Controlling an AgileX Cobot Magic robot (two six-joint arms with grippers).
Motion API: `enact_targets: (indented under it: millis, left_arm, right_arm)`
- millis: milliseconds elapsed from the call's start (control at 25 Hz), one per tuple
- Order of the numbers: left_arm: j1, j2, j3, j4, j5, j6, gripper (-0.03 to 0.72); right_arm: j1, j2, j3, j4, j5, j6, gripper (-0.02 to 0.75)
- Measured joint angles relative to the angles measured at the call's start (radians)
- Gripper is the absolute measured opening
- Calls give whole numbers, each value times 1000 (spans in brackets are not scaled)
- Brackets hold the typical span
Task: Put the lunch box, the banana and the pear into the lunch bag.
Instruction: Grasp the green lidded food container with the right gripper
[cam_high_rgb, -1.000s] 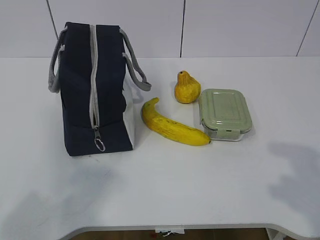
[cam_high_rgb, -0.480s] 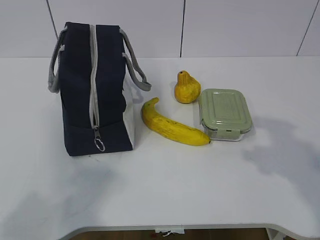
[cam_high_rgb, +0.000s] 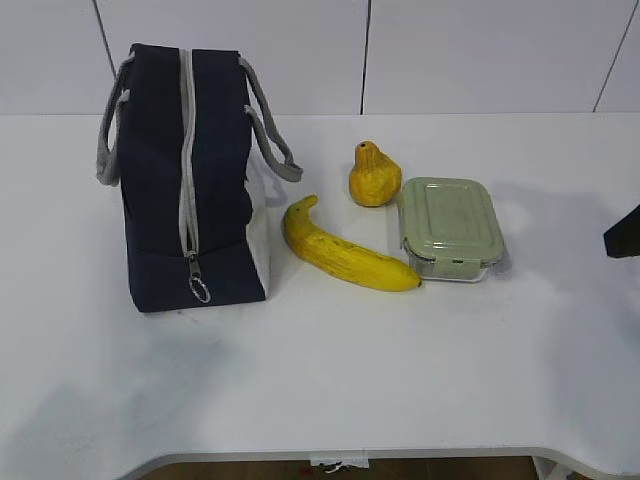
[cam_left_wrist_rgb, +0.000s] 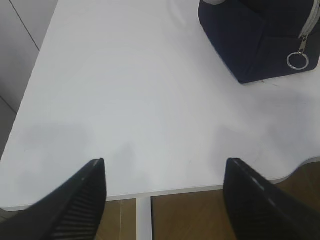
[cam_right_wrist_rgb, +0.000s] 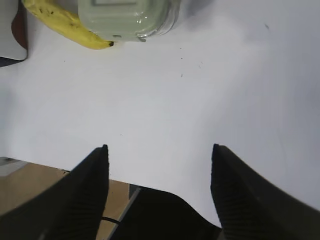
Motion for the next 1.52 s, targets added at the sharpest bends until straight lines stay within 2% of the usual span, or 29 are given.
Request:
enact_targets:
  millis: [200, 360, 840, 1200, 1280, 1400, 1520]
  left_arm:
    - [0, 0, 0, 0, 0, 0, 556]
    - [0, 0, 0, 0, 0, 0, 556]
    - [0, 0, 0, 0, 0, 0, 556]
    - [0, 0, 0, 0, 0, 0, 556]
    - [0, 0, 0, 0, 0, 0, 556]
    - [0, 0, 0, 0, 0, 0, 556]
    - [0, 0, 0, 0, 0, 0, 556]
  right_arm:
    - [-149, 124, -43, 161, 93, -187, 495]
    - [-200, 230, -76, 280, 143, -340, 495]
    - [-203, 512, -292, 343, 146, -393, 492]
    - [-204, 547, -324, 361, 146, -351, 493]
    - [-202, 547, -324, 388, 146, -347, 520]
    - [-184, 551, -324, 412, 146, -343, 600]
    - [-162, 577, -328, 423, 146, -343, 630]
